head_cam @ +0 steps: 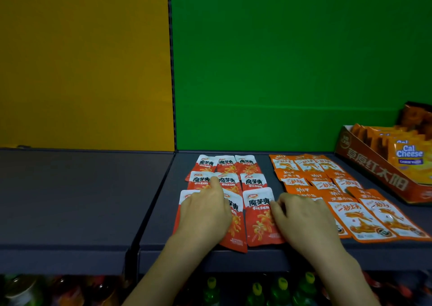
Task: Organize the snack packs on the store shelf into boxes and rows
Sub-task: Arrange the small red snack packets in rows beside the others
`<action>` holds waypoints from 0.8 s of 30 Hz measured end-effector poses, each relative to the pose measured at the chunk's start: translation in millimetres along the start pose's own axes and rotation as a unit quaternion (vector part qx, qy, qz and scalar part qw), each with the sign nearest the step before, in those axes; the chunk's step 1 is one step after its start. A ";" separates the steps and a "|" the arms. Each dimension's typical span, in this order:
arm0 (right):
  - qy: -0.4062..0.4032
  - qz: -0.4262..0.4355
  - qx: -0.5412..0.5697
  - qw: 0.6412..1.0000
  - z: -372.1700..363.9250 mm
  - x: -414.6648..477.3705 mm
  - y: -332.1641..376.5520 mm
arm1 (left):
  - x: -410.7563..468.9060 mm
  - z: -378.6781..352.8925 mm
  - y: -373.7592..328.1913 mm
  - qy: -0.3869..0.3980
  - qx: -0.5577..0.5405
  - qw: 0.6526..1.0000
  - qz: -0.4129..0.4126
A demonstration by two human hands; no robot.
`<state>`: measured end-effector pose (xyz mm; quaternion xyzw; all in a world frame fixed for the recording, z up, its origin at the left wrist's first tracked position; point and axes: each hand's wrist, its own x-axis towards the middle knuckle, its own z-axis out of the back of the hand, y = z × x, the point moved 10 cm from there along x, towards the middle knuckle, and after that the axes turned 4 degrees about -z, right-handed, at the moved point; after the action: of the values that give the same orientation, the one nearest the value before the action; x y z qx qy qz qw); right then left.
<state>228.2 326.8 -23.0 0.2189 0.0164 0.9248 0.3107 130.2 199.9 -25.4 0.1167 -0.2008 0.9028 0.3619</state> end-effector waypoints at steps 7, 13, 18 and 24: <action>0.021 0.012 -0.052 0.998 -3.6 3.4 -1.6 | 5.3 -4.9 -4.0 -0.008 0.093 0.996 -0.011; 0.041 0.001 -0.090 0.995 -2.3 6.6 -3.1 | 12.3 7.4 -8.0 -0.046 0.167 0.984 -0.034; 0.032 0.035 -0.020 0.999 11.2 30.3 5.3 | 44.7 37.1 32.0 -0.099 0.062 0.993 -0.033; 0.156 0.126 0.091 0.975 -22.8 93.9 28.3 | 89.2 -20.0 77.2 0.107 -0.159 0.980 -0.052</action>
<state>136.0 361.0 -1.9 0.0996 0.1211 0.9739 0.1641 11.5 212.2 -32.9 -0.0295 -0.2957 0.8464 0.4420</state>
